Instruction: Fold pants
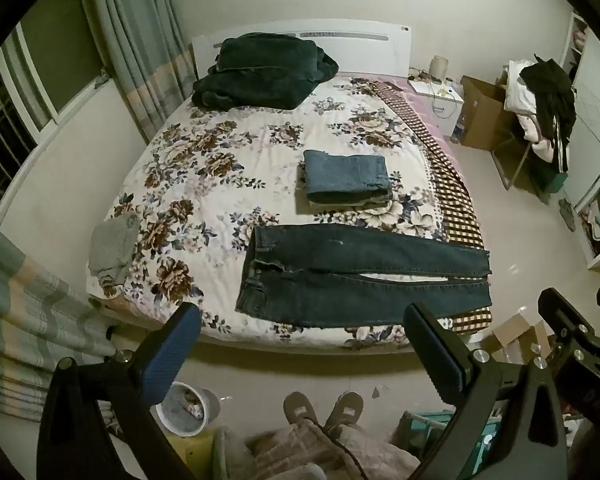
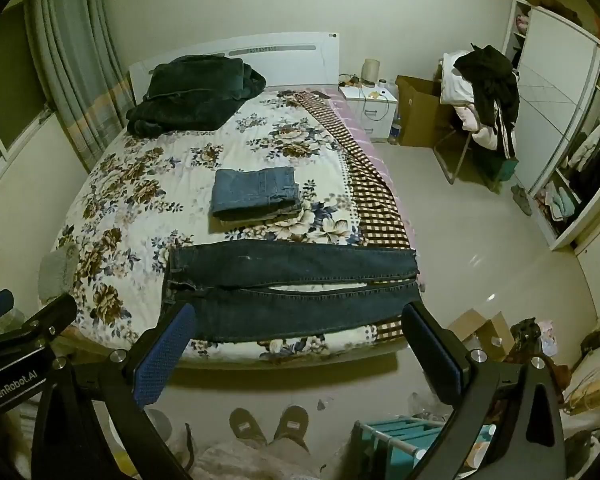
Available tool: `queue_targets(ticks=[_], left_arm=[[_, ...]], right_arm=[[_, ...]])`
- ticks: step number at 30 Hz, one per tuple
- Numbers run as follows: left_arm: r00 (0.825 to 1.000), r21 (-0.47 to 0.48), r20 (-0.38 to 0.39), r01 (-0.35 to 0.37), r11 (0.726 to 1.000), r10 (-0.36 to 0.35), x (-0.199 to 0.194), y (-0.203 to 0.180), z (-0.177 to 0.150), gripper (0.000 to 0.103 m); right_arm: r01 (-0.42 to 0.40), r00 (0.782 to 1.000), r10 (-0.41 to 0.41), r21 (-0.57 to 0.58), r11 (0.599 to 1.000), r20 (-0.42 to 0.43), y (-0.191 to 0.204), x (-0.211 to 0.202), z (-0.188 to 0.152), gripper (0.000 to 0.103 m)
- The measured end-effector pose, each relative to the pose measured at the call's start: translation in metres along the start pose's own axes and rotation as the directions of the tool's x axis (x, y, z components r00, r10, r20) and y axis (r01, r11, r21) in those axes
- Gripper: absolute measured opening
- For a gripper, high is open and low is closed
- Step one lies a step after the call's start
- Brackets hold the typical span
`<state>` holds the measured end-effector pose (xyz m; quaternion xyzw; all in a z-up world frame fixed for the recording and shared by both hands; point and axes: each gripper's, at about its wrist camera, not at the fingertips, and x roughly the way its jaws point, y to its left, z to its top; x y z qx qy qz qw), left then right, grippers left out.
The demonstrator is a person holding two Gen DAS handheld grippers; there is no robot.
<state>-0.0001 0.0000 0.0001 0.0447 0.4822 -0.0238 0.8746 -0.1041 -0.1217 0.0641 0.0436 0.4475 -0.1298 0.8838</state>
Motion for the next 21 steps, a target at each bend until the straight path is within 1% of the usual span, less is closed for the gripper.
queue_targets(ticks=[11, 15, 21], left_arm=[[1.0, -0.001, -0.004, 0.005, 1.0, -0.005, 0.0, 0.0, 0.0, 0.103], [1.0, 0.003, -0.011, 0.009, 1.0, -0.009, 0.0, -0.001, -0.001, 0.103], [1.0, 0.003, -0.011, 0.008, 1.0, -0.008, 0.0, -0.001, -0.005, 0.103]], right_arm=[[0.0, 1.0, 0.0, 0.003, 1.0, -0.005, -0.001, 0.001, 0.0, 0.103], [0.005, 1.0, -0.005, 0.001, 1.0, -0.012, -0.002, 0.007, -0.009, 0.103], [0.01, 1.0, -0.01, -0.004, 1.0, -0.019, 0.002, 0.008, -0.01, 0.103]])
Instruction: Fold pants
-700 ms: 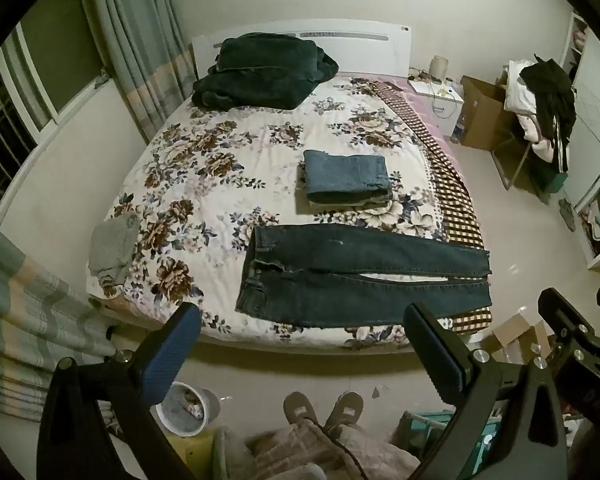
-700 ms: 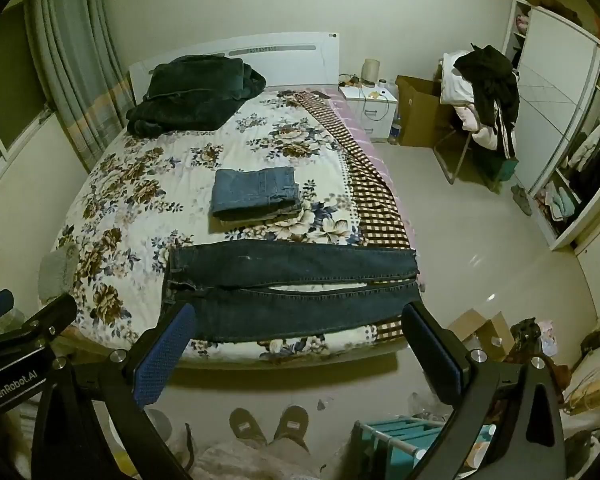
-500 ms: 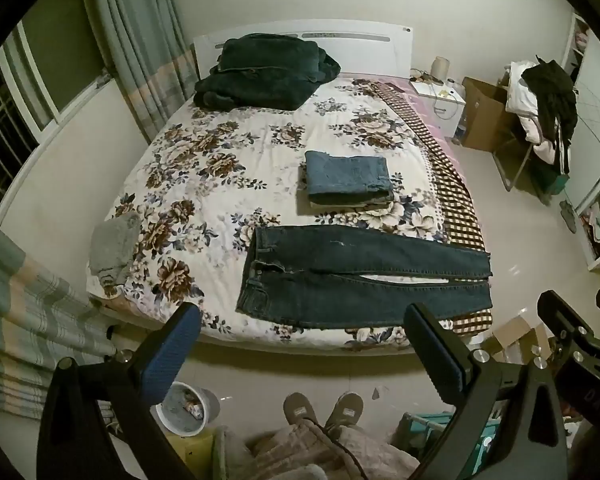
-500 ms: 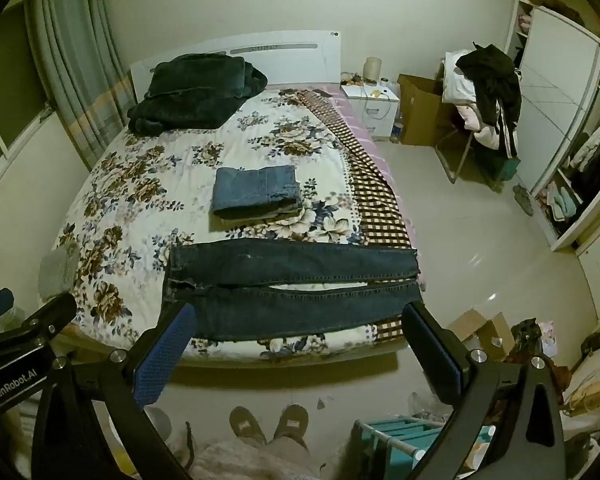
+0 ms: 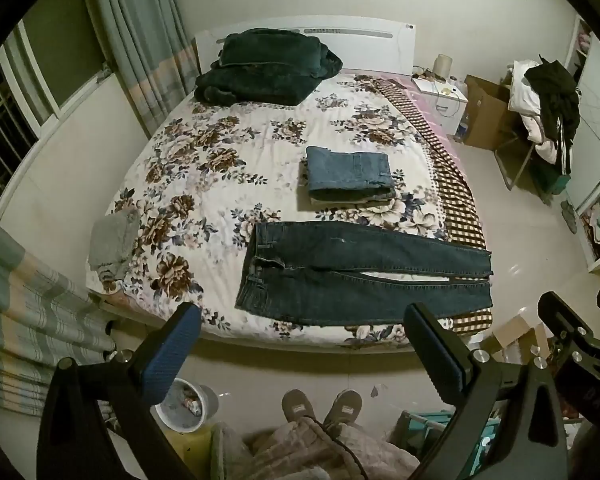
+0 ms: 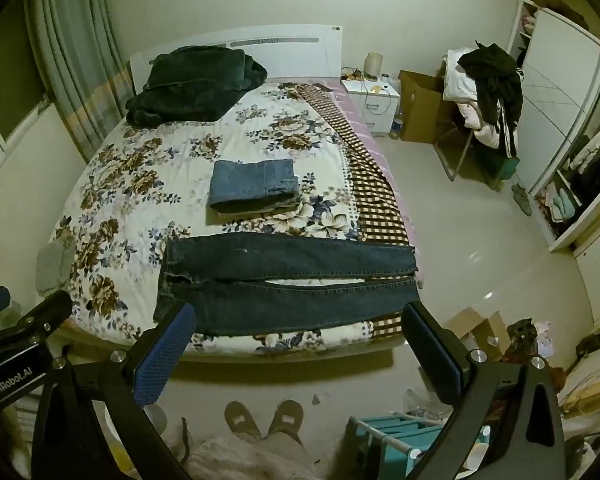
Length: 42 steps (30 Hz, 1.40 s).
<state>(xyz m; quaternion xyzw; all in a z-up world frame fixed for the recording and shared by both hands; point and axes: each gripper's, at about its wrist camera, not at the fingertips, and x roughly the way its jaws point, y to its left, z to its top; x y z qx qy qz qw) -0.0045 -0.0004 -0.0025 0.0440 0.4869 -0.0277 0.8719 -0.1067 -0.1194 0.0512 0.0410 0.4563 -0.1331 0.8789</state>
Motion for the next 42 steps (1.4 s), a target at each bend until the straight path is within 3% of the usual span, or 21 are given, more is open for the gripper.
queue_targets(ticks=[42], left_arm=[[1.0, -0.007, -0.009, 0.006, 1.0, -0.006, 0.01, 0.003, -0.004, 0.103]], right_arm=[[-0.004, 1.0, 0.004, -0.017, 1.0, -0.01, 0.006, 0.0, -0.004, 0.103]])
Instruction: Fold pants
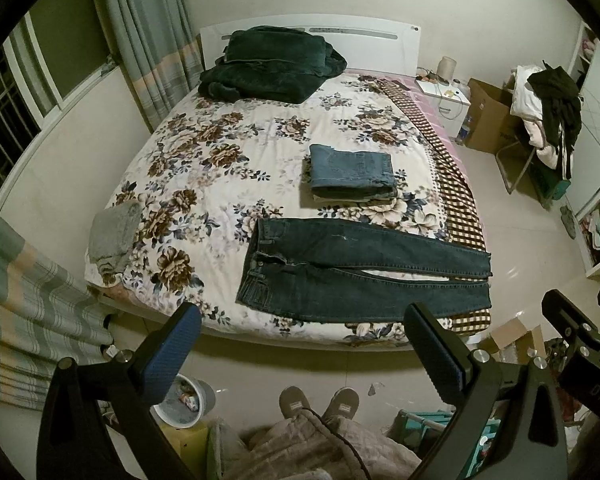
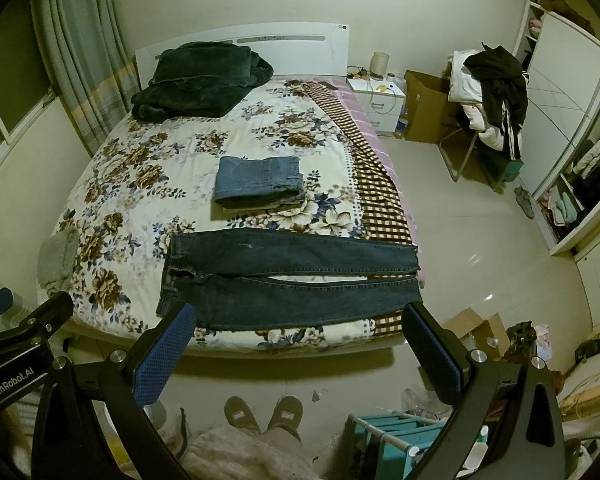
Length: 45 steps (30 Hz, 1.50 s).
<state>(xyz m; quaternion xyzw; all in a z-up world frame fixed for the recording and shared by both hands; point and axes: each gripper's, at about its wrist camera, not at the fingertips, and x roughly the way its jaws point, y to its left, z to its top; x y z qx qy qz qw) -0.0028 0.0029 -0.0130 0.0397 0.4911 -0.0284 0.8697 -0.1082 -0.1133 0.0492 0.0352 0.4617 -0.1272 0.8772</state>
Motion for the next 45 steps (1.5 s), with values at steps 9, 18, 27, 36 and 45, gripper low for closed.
queue_targets(ticks=[9, 18, 27, 36, 45], left_arm=[[1.0, -0.002, -0.001, 0.003, 1.0, -0.003, -0.002, 0.001, 0.002, 0.103], [1.0, 0.003, -0.003, 0.005, 1.0, -0.005, 0.003, 0.001, -0.001, 0.103], [1.0, 0.001, -0.011, 0.008, 1.0, -0.008, 0.004, 0.004, -0.005, 0.103], [0.999, -0.008, 0.013, -0.03, 1.0, 0.03, 0.029, 0.005, -0.007, 0.103], [0.993, -0.088, -0.032, -0.116, 0.989, 0.114, 0.128, 0.036, 0.059, 0.103]], right_arm=[[-0.001, 1.0, 0.001, -0.001, 1.0, -0.003, 0.0, -0.001, 0.001, 0.103], [-0.005, 1.0, 0.005, 0.001, 1.0, -0.012, 0.001, 0.001, -0.001, 0.103], [-0.007, 0.999, 0.007, 0.004, 1.0, -0.033, 0.018, 0.003, -0.015, 0.103], [0.039, 0.997, -0.035, 0.061, 0.997, -0.065, 0.028, 0.039, -0.008, 0.103], [0.164, 0.979, -0.13, 0.222, 0.961, -0.16, -0.02, 0.16, 0.034, 0.103]])
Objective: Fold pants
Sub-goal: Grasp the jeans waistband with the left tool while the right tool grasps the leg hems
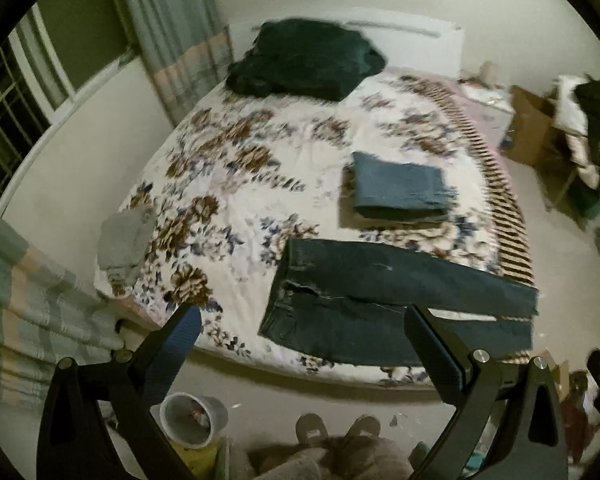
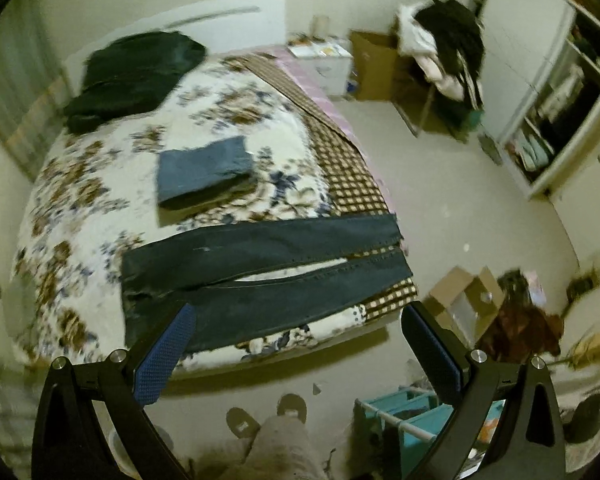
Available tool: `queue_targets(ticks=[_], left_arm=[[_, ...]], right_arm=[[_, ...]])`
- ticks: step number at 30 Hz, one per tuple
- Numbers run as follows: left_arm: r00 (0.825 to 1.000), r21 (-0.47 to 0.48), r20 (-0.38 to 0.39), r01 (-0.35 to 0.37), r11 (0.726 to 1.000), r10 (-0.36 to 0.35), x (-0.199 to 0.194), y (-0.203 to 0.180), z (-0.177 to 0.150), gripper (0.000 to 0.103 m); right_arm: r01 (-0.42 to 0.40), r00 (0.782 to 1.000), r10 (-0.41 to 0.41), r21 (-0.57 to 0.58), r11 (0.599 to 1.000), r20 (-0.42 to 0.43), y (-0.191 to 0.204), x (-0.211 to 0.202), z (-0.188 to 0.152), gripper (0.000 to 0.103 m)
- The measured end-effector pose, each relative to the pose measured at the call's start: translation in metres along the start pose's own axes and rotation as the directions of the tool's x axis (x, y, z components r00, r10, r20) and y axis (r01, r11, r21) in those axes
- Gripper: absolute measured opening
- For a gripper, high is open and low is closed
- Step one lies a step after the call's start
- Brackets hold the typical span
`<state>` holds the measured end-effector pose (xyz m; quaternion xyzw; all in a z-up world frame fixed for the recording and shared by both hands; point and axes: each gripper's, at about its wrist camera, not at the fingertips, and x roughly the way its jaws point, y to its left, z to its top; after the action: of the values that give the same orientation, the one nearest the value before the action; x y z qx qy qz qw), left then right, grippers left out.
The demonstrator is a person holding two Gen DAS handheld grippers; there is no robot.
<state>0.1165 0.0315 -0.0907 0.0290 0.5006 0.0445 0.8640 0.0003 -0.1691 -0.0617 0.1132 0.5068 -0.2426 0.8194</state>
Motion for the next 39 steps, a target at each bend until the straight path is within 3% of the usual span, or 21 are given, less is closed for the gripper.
queue_targets(ticks=[3, 8, 11, 15, 22, 28, 31, 33, 34, 36, 38, 39], left_arm=[[0.996, -0.053, -0.069, -0.059, 0.997, 0.055, 0.05, -0.002, 0.022, 0.103], [0.969, -0.202, -0.225, -0.144, 0.969, 0.097, 0.153, -0.009, 0.056, 0.103], [0.942, -0.283, -0.311, -0.218, 0.934, 0.125, 0.222, -0.016, 0.07, 0.103], [0.899, -0.39, -0.429, -0.273, 0.88, 0.089, 0.318, -0.023, 0.076, 0.103], [0.832, -0.44, -0.551, -0.358, 0.824, 0.067, 0.473, -0.046, 0.082, 0.103], [0.784, -0.504, -0.621, -0.39, 0.77, -0.009, 0.578, -0.052, 0.082, 0.103], [0.761, -0.474, -0.649, -0.423, 0.772, 0.018, 0.611, -0.061, 0.081, 0.103], [0.732, -0.421, -0.679, -0.45, 0.788, 0.055, 0.625, -0.066, 0.077, 0.103], [0.726, -0.403, -0.684, -0.456, 0.793, 0.07, 0.63, -0.069, 0.075, 0.103], [0.725, -0.375, -0.681, -0.461, 0.804, 0.099, 0.633, -0.07, 0.072, 0.103], [0.737, -0.374, -0.667, -0.453, 0.809, 0.105, 0.633, -0.068, 0.071, 0.103], [0.745, -0.382, -0.659, -0.446, 0.809, 0.099, 0.632, -0.067, 0.07, 0.095]], right_arm=[[0.009, 0.998, -0.005, 0.067, 0.998, -0.06, -0.017, 0.062, 0.03, 0.103], [0.054, 0.985, -0.019, 0.199, 0.978, -0.173, -0.052, 0.202, 0.085, 0.103], [0.057, 0.969, 0.013, 0.275, 0.96, -0.245, -0.074, 0.297, 0.117, 0.103], [0.09, 0.952, 0.025, 0.357, 0.93, -0.304, -0.104, 0.412, 0.15, 0.103], [0.189, 0.913, 0.02, 0.465, 0.865, -0.408, -0.148, 0.578, 0.169, 0.103], [0.264, 0.878, 0.045, 0.56, 0.785, -0.477, -0.188, 0.671, 0.159, 0.103], [0.273, 0.871, 0.08, 0.611, 0.743, -0.485, -0.198, 0.705, 0.158, 0.103], [0.287, 0.866, 0.078, 0.62, 0.73, -0.493, -0.201, 0.72, 0.159, 0.103], [0.289, 0.866, 0.081, 0.627, 0.723, -0.493, -0.202, 0.73, 0.161, 0.103], [0.309, 0.858, 0.065, 0.615, 0.725, -0.509, -0.205, 0.742, 0.161, 0.103], [0.324, 0.853, 0.057, 0.613, 0.72, -0.519, -0.207, 0.755, 0.161, 0.103], [0.33, 0.85, 0.056, 0.614, 0.717, -0.523, -0.208, 0.761, 0.161, 0.103]])
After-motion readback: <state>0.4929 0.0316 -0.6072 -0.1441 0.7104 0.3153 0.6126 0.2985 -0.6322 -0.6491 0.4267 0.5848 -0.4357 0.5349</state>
